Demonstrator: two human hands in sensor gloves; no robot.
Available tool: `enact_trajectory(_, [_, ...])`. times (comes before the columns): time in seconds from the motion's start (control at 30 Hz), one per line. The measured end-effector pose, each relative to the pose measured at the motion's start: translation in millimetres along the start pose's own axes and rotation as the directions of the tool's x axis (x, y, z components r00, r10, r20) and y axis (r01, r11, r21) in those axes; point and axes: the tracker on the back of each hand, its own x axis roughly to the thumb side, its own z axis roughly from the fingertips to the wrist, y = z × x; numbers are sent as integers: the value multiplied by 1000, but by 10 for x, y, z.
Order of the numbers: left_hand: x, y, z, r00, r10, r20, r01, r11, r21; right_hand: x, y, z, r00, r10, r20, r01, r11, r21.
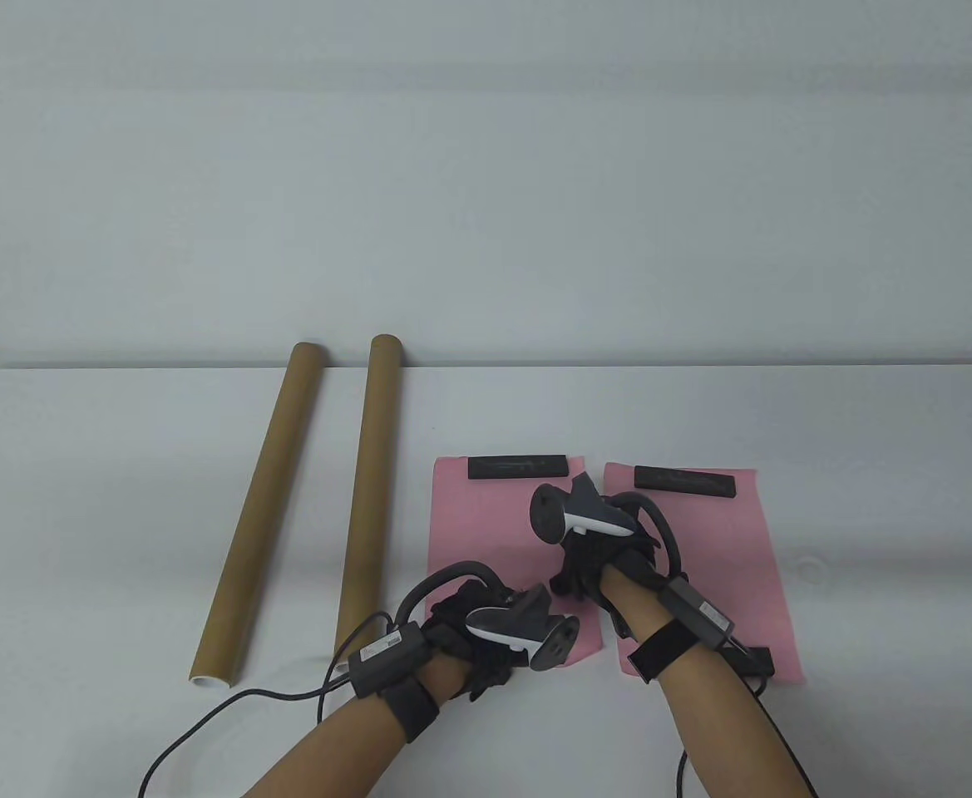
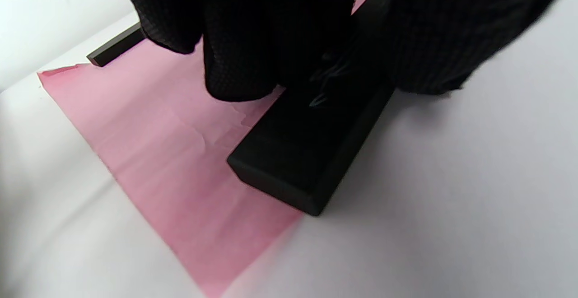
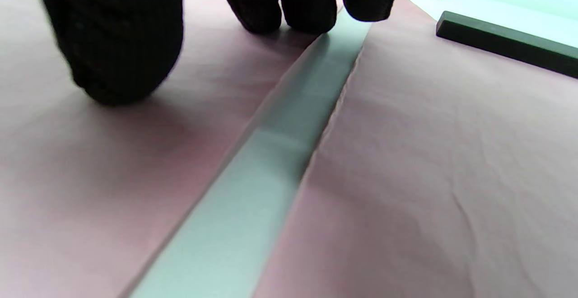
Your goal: Roll up papers and store in mailing tubes
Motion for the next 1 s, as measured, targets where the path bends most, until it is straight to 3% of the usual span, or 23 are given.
enact_trajectory(0.1, [21,-6,6,999,-34,-6,34,999,39,-6,1,-1,1000,-3,1,3,1000,-2])
enact_trajectory(0.23, [35,-11,72,1000,23,15,-24,999,45,-12,3,-1,1000,-5,4,5,1000,-4])
enact_trajectory(0.47, [264,36,255,997,-28,77,21,995,96,-17,5,0,1000,-6,4,6,1000,-6])
enact_trajectory(1.0, [297,3,275,999,-15,33,13,998,68,-23,8,6,1000,-8,9,8,1000,-8])
